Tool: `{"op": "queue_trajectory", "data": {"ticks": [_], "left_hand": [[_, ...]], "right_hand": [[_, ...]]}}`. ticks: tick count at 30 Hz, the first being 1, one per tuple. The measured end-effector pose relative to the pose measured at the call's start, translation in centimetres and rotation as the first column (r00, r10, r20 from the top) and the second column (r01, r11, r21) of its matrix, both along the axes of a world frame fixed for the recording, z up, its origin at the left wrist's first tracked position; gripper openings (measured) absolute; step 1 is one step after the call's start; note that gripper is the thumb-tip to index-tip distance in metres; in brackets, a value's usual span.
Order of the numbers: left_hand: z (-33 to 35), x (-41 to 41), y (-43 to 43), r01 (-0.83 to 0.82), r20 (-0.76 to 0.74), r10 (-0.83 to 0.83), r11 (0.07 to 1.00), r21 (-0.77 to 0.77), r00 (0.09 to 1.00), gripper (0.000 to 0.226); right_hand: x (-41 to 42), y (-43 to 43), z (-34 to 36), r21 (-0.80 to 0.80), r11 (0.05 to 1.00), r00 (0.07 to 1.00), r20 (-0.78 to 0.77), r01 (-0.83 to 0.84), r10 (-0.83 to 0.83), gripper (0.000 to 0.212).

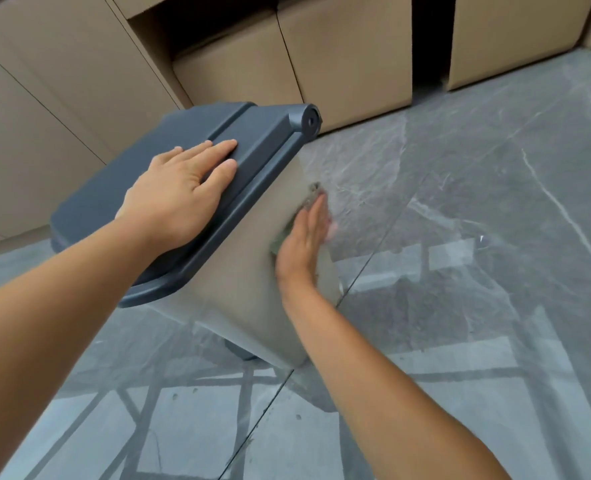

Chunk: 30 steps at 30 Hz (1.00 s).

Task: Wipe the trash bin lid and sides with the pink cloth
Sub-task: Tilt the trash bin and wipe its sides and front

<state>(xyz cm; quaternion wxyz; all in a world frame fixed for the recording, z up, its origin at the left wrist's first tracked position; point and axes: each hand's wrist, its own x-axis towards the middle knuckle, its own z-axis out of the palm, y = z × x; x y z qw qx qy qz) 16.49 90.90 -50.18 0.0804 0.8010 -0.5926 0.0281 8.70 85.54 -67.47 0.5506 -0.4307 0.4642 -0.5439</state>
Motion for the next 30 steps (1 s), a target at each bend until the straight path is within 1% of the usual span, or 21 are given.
{"op": "queue_trajectory", "data": {"ticks": [2,4,5,7,8,9,10,11,12,13,14,15,16,17,18,20,23,24,27,29,30], "left_hand": [[-0.1,0.0,0.1,-0.005,-0.001,0.005,1.0,-0.001,1.0,0.055],[-0.1,0.0,0.2,-0.008,-0.003,0.008,1.0,-0.007,1.0,0.055],[0.0,0.1,0.3,-0.01,-0.003,0.01,1.0,-0.008,1.0,0.055],[0.0,0.3,0.5,-0.013,-0.008,0.013,1.0,-0.004,1.0,0.056],[-0.1,0.3,0.5,-0.014,-0.007,0.014,1.0,-0.003,1.0,0.056],[-0.1,0.3,0.4,-0.015,-0.006,0.015,1.0,0.0,1.0,0.056],[-0.1,0.2,0.3,-0.017,-0.005,0.017,1.0,0.002,1.0,0.056],[-0.1,0.1,0.1,-0.017,-0.002,0.017,1.0,0.002,1.0,0.056],[-0.1,0.1,0.0,-0.014,0.004,0.014,1.0,0.003,1.0,0.056],[0.0,0.0,0.0,-0.013,0.011,0.013,1.0,0.006,1.0,0.056],[-0.1,0.0,0.0,-0.014,0.014,0.014,1.0,0.007,1.0,0.057],[-0.1,-0.1,0.1,-0.016,0.016,0.016,1.0,0.005,1.0,0.057],[-0.2,-0.1,0.1,-0.016,0.019,0.016,1.0,0.002,1.0,0.057],[-0.1,-0.1,0.0,-0.016,0.023,0.016,1.0,0.005,1.0,0.058],[0.0,-0.2,-0.1,-0.016,0.021,0.016,1.0,0.009,1.0,0.058],[0.0,-0.4,-0.2,-0.027,0.003,0.027,1.0,-0.002,1.0,0.057],[-0.1,-0.7,-0.5,-0.045,-0.02,0.045,0.998,-0.033,0.999,0.055],[-0.2,-0.8,-0.5,-0.054,-0.036,0.052,0.998,-0.045,0.998,0.053],[-0.3,-1.0,-0.6,-0.056,-0.057,0.052,0.995,-0.078,0.997,0.05],[-0.1,-1.2,-0.8,-0.064,-0.065,0.059,0.995,-0.071,0.996,0.05],[-0.1,-1.3,-0.8,-0.073,-0.069,0.068,0.995,-0.063,0.995,0.051]], "right_hand": [[1.9,5.8,2.2,-0.202,0.979,1.0,0.006,-0.003,0.004,0.062],[3.4,12.4,2.3,-0.404,0.911,0.996,-0.078,-0.078,0.051,0.06],[3.8,14.7,1.7,-0.474,0.871,0.988,-0.13,-0.132,0.079,0.06],[3.4,16.0,-1.4,-0.621,0.744,0.953,-0.293,-0.246,0.071,0.058],[2.7,15.5,-3.6,-0.698,0.649,0.926,-0.376,-0.302,0.027,0.058],[1.7,14.5,-6.0,-0.749,0.55,0.887,-0.461,-0.369,-0.033,0.058],[0.7,13.3,-8.5,-0.749,0.488,0.834,-0.546,-0.448,-0.073,0.061],[-0.4,11.8,-11.0,-0.709,0.489,0.786,-0.613,-0.507,-0.074,0.065],[-1.4,10.2,-12.9,-0.628,0.572,0.761,-0.649,-0.527,-0.011,0.07],[-2.1,8.6,-14.0,-0.488,0.699,0.758,-0.641,-0.523,0.119,0.073],[-2.5,7.0,-14.2,-0.297,0.823,0.791,-0.551,-0.484,0.266,0.076],[-2.6,5.5,-13.8,-0.119,0.902,0.857,-0.384,-0.415,0.344,0.076],[-2.5,4.2,-12.7,0.017,0.939,0.917,-0.207,-0.344,0.34,0.076],[-2.0,3.3,-11.1,0.116,0.949,0.949,-0.082,-0.294,0.304,0.076],[-1.6,3.2,-9.4,0.165,0.946,0.957,-0.034,-0.279,0.288,0.077],[-0.8,4.0,-7.3,0.164,0.933,0.941,-0.059,-0.321,0.334,0.085],[-1.2,5.1,-5.1,0.039,0.921,0.918,-0.077,-0.387,0.389,0.074],[-1.7,5.3,-4.0,-0.013,0.905,0.901,-0.098,-0.426,0.423,0.076],[-3.2,7.5,-1.2,-0.218,0.785,0.807,-0.29,-0.58,0.515,0.094],[-3.4,10.1,-0.2,-0.322,0.673,0.724,-0.497,-0.666,0.478,0.113],[-3.2,11.0,0.1,-0.343,0.624,0.678,-0.591,-0.702,0.437,0.121]]}}
